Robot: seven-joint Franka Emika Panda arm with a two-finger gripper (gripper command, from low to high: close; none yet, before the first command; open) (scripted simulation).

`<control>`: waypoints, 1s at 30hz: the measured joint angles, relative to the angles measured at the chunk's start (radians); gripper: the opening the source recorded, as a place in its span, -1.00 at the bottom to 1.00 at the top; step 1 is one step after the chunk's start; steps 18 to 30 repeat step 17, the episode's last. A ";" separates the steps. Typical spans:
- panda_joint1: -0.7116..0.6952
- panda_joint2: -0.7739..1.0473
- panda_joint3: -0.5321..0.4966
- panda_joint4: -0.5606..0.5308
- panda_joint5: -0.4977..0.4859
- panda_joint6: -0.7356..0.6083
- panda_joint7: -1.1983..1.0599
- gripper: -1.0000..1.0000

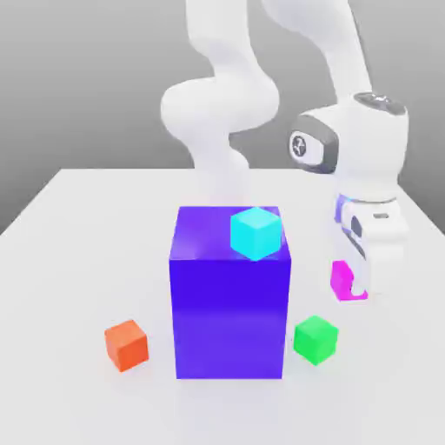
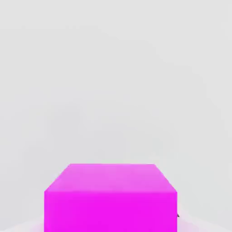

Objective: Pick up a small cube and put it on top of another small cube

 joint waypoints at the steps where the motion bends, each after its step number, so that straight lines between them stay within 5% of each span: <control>1: -0.005 -0.010 -0.017 0.000 -0.005 -0.011 -0.049 -1.00; 6: -0.026 -0.037 -0.092 0.004 -0.023 -0.043 -0.271 -1.00; 13: -0.008 0.175 -0.095 0.015 0.066 0.156 -0.360 -1.00; 14: -0.012 0.197 -0.090 0.015 0.076 0.177 -0.367 1.00; 30: -0.012 0.197 -0.090 0.015 0.076 0.177 -0.367 1.00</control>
